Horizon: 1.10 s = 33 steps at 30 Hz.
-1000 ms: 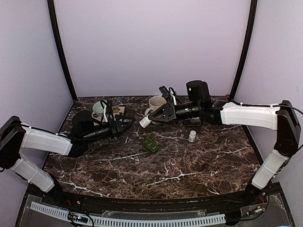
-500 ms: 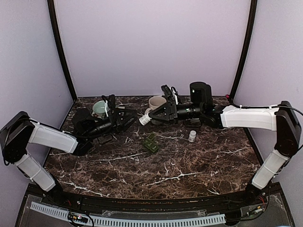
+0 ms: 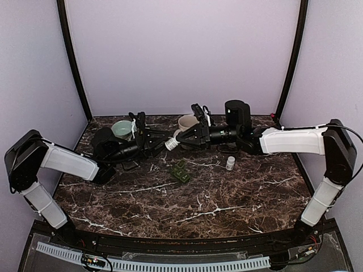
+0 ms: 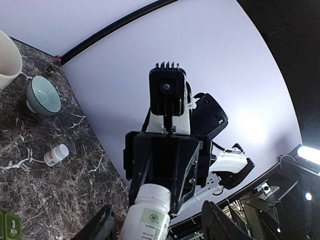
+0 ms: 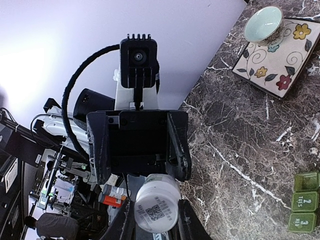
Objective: Sort the pills into containers
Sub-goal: Pass from the right arm to the left
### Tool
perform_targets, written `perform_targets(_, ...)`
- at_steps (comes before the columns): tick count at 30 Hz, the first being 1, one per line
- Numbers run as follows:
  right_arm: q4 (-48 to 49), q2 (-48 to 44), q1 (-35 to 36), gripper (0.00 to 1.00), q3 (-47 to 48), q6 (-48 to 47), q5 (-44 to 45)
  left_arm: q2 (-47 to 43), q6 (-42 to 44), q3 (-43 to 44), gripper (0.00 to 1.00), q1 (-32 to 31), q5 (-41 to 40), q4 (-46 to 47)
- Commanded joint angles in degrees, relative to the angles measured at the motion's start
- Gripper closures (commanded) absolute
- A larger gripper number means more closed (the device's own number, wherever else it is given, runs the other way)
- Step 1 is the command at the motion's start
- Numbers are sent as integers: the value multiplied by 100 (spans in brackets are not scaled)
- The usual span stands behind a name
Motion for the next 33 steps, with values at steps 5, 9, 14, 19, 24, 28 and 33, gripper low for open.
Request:
perform_targets(5, 574, 126, -110, 100, 180, 239, -141, 50, -70, 140, 44, -48, 199, 341)
perform_targets(9, 806, 174, -136, 100, 168, 407, -187, 110, -111, 144, 48, -50, 227, 421)
perform_targets(14, 863, 224, -151, 100, 180, 463, -200, 170, -178, 169, 51, -44, 246, 548)
perform_targets(19, 911, 277, -163, 100, 180, 525, -200, 169, -178, 174, 51, -48, 231, 566)
perform_targets(24, 938, 300, -159, 100, 180, 550, -171, 208, -194, 235, 51, -47, 262, 592)
perform_targets(28, 960, 305, -163, 100, 180, 577, -164, 212, -182, 253, 54, -48, 238, 588)
perform_targets(33, 989, 307, -159, 100, 180, 603, -153, 238, -161, 297, 65, -48, 190, 597)
